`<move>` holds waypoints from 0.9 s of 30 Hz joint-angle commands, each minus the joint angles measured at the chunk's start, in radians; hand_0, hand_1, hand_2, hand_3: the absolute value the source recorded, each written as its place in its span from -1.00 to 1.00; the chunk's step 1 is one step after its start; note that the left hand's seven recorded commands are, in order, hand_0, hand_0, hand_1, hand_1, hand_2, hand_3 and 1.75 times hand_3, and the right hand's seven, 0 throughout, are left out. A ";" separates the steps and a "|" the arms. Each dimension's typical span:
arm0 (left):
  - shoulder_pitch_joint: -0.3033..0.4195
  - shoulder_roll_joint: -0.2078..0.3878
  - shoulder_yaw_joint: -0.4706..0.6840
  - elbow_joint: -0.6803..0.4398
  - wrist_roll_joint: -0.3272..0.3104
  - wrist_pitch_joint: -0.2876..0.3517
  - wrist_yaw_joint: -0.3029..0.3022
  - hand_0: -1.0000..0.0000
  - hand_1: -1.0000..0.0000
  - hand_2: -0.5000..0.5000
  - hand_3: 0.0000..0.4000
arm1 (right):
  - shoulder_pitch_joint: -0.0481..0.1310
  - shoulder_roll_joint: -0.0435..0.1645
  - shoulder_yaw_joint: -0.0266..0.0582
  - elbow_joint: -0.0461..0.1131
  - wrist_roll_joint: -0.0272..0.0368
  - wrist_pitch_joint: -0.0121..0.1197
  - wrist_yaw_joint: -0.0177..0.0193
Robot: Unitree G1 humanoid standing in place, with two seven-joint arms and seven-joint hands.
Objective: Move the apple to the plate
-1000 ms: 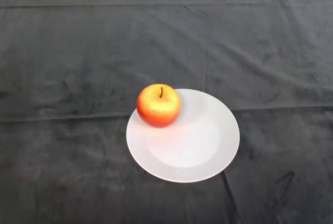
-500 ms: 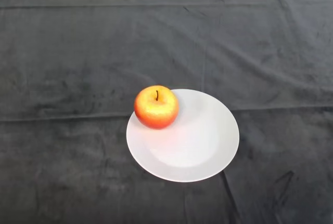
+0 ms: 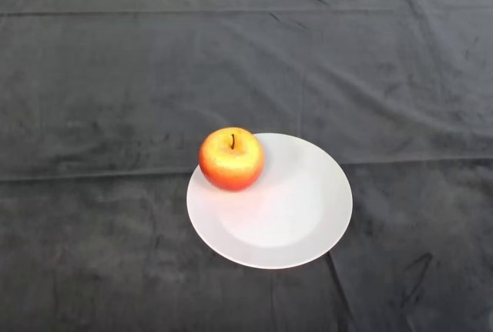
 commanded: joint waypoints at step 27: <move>0.024 0.055 0.030 0.032 -0.003 0.005 0.009 1.00 1.00 0.00 -1.00 | -0.043 -0.018 -0.0037 0.018 0.0218 -0.009 0.0040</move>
